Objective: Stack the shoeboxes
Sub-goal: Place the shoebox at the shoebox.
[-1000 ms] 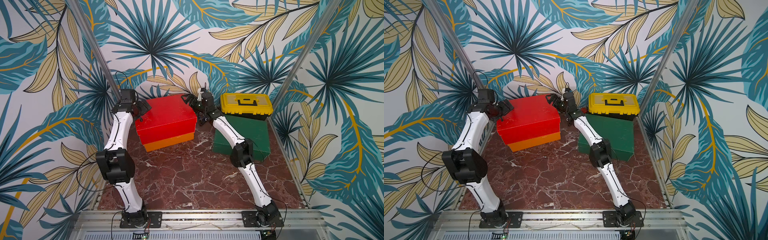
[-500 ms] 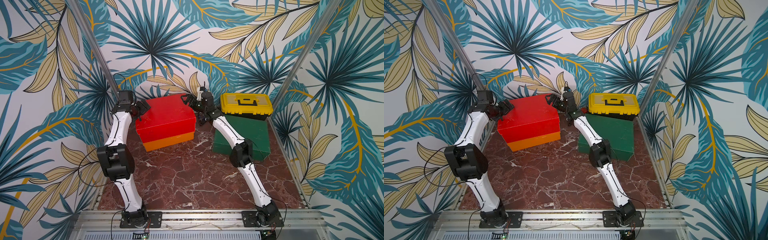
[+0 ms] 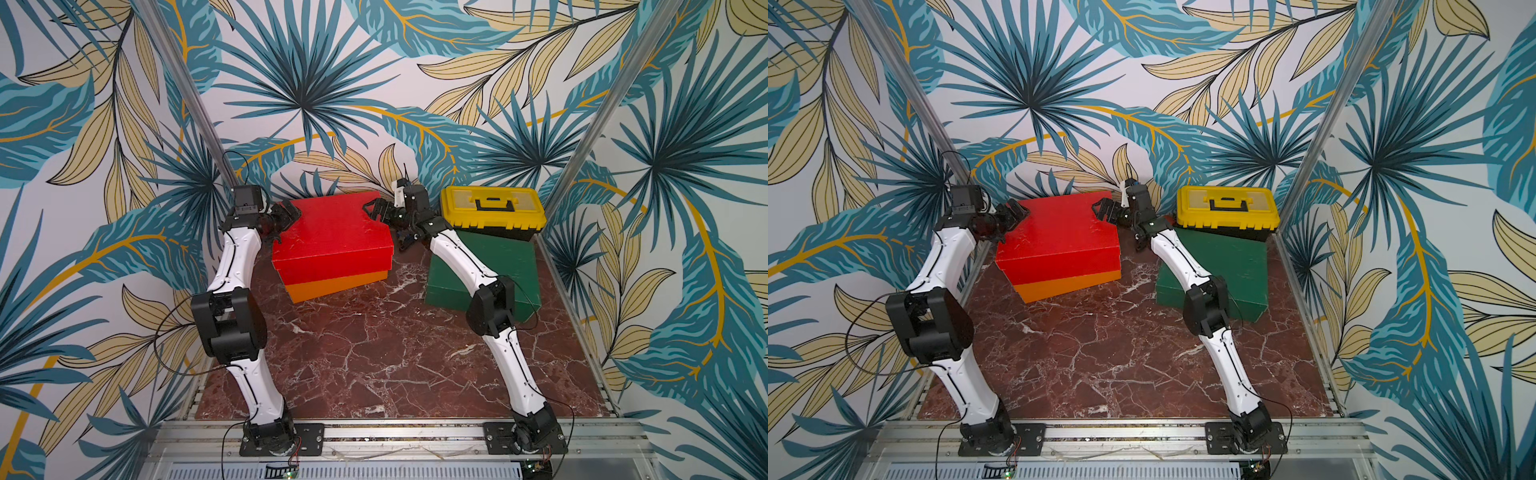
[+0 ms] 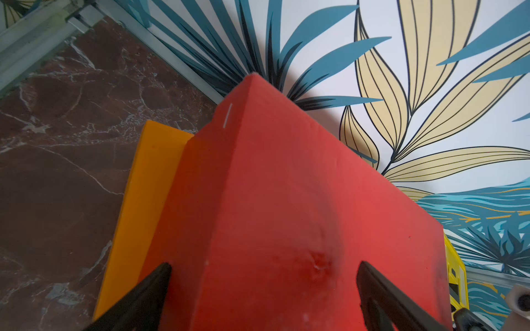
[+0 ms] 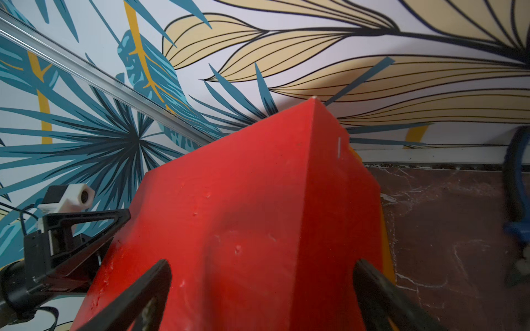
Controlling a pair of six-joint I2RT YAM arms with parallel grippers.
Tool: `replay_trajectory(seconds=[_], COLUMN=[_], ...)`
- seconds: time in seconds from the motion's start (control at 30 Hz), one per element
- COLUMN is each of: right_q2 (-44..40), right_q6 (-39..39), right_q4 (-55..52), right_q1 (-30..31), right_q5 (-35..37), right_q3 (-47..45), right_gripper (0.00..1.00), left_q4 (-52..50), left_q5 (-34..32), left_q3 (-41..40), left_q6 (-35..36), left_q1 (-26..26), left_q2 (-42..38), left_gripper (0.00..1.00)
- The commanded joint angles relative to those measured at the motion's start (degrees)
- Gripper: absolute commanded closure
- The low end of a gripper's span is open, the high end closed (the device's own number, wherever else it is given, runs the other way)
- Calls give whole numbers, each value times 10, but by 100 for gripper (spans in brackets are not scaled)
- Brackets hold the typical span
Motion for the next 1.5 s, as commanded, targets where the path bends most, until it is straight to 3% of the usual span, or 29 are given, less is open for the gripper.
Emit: replay_trajectory(seconds=[0.0, 0.3, 0.47, 0.67, 0.93, 1.1, 1.2, 1.37, 1.47], right_q2=[10, 2, -52, -52, -64, -87, -99, -149, -197], right_q6=[-12, -55, -68, -34, -54, -85, -85, -79, -77], right_q4=[-63, -110, -114, -100, -111, -156, -172, -133, -89], right_q1=[13, 6, -5, -40, -39, -33, -41, -66, -68], right_q5=[-23, -25, 22, -46, -70, -7, 26, -9, -27], right_q3=[-16, 27, -34, -36, -29, -32, -48, -138, -206], right_gripper=[1, 1, 1, 1, 1, 1, 1, 1, 1], left_q4=[-11, 1, 39, 51, 51, 48, 46, 21, 15], left_q5=[114, 102, 102, 109, 98, 54, -6, -74, -71], left_q3=[-25, -51, -109, -134, -140, -168, -197, -252, -299], left_q6=[-30, -31, -46, -50, -61, -70, -74, -75, -77], left_q1=[-30, -21, 1, 22, 39, 50, 51, 54, 52], left_q2=[-7, -21, -57, -89, -142, -197, -234, -322, -382], left_gripper=[0, 0, 0, 0, 0, 0, 0, 0, 0])
